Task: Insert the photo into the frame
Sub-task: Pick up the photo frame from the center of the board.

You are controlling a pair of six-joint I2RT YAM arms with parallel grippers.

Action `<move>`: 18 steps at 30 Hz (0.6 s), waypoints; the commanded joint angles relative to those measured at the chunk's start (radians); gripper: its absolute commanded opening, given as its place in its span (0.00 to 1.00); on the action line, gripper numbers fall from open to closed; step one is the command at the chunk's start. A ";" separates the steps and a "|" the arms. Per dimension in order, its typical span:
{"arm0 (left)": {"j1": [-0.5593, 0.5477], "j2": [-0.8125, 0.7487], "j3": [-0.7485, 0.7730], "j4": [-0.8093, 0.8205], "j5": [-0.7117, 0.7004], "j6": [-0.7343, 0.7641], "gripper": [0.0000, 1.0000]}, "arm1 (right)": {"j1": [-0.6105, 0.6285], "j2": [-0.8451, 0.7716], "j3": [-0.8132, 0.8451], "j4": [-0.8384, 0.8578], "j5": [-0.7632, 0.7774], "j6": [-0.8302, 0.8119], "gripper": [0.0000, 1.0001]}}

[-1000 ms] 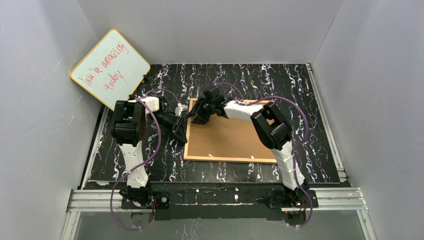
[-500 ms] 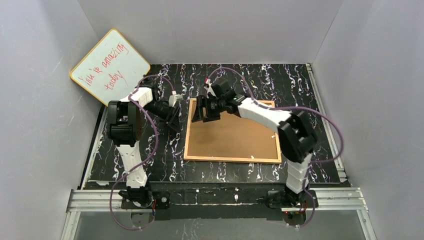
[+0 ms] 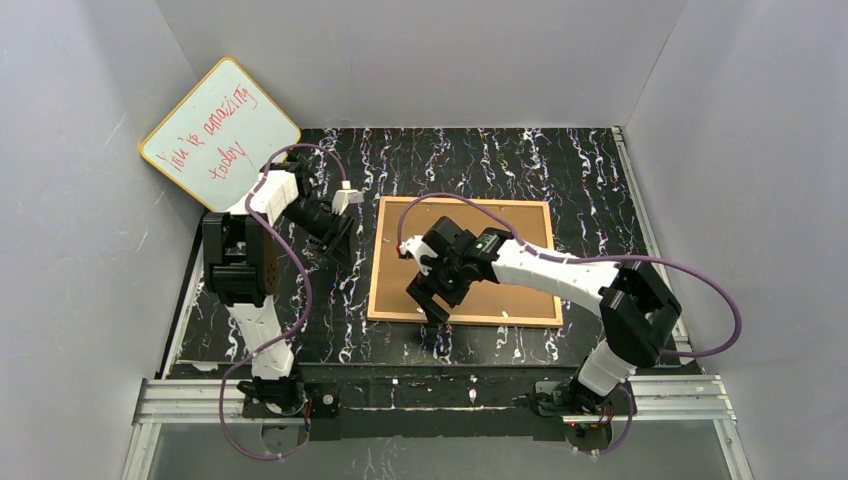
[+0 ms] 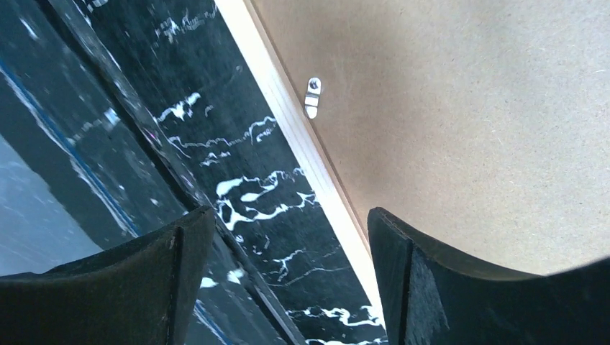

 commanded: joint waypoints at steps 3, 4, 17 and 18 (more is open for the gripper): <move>0.012 -0.088 0.035 -0.068 0.001 0.004 0.52 | 0.042 0.027 -0.014 -0.006 0.120 -0.140 0.80; 0.013 -0.092 0.038 -0.070 0.000 0.002 0.53 | 0.050 0.038 -0.016 0.000 0.132 -0.146 0.78; 0.041 -0.124 0.059 -0.092 -0.004 -0.005 0.54 | 0.136 0.096 -0.058 0.066 0.207 -0.203 0.72; 0.041 -0.125 0.058 -0.087 -0.004 -0.011 0.54 | 0.138 0.102 -0.060 0.068 0.241 -0.205 0.71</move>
